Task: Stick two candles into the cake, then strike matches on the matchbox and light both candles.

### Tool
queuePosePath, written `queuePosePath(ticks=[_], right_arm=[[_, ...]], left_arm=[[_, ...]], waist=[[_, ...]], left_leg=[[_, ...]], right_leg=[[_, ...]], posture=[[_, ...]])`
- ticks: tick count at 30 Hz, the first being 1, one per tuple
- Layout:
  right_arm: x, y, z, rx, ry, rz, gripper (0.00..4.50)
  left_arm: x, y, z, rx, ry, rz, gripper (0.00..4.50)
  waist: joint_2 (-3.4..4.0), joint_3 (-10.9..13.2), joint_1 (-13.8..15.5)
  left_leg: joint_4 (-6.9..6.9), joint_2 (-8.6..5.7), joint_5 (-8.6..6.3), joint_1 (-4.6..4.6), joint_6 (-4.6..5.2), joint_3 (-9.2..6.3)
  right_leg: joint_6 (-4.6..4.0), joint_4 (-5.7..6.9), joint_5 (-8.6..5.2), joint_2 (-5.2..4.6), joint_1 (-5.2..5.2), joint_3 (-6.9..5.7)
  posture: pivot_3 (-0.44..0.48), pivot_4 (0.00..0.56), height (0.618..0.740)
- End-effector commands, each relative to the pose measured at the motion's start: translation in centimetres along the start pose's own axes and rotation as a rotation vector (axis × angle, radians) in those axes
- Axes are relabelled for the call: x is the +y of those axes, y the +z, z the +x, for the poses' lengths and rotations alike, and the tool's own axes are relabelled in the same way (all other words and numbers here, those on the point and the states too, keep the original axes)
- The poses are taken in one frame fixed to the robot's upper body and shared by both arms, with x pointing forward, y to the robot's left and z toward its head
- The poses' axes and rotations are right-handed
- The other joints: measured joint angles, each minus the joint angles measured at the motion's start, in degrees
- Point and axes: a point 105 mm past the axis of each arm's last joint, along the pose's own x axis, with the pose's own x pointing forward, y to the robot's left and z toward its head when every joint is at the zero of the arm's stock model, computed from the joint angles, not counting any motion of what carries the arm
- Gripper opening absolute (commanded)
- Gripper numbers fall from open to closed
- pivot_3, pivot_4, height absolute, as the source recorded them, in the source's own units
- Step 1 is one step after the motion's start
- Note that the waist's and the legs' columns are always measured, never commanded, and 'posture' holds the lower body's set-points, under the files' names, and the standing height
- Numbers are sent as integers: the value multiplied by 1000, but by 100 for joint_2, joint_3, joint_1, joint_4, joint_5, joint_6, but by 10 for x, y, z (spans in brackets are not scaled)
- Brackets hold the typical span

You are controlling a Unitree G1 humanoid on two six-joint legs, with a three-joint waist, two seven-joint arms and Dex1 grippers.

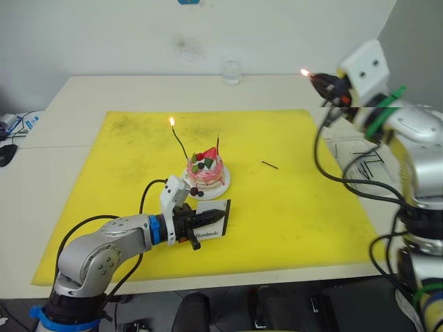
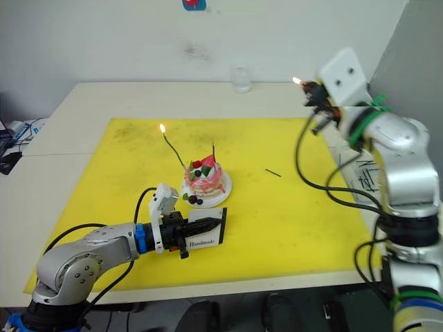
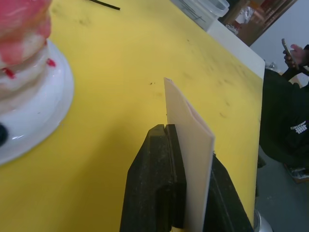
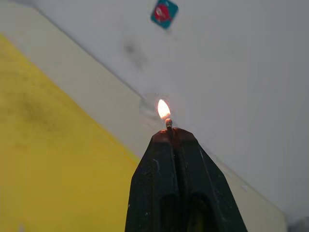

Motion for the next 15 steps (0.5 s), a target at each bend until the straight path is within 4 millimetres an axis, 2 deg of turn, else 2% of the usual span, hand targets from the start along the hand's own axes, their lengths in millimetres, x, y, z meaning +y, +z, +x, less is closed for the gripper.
queuePosePath(ticks=[1, 3, 7, 14, 15], right_arm=[[-50, -30, -29, 103, -245, 36, 31], [-55, -53, -38, 179, -276, 57, 31], [-45, -95, -45, 314, -266, 168, 31], [-40, -130, -40, 401, -326, 278, 31], [-40, -135, -40, 414, -347, 289, 213]], left_arm=[[-12, 3, 3, -29, -36, 12, 0], [-13, 1, 4, -34, -38, 2, 0], [-16, -3, 8, -40, -46, -13, 0], [-16, -4, 10, -50, -42, -20, 0], [-16, -4, 10, -51, -41, -20, 0]], waist=[[0, 0, -8], [1, 0, -19], [1, 0, -39], [5, -1, -25], [5, -1, -25]], left_leg=[[0, -1, 0, 2, 0, 1], [-1, -1, 0, 6, 0, 5], [1, -1, 0, 18, 0, 9], [4, -7, 1, 16, 0, 13], [4, -7, 1, 13, 0, 13]], right_leg=[[0, 2, 0, 0, 1, 1], [0, 3, 0, 1, 1, 6], [1, 8, 1, 6, 7, 11], [6, 4, 5, 9, 9, 14], [6, 3, 5, 8, 9, 15]], posture=[[0, 150, 735], [0, 150, 735], [0, 150, 735], [0, 150, 735], [0, 150, 735]])
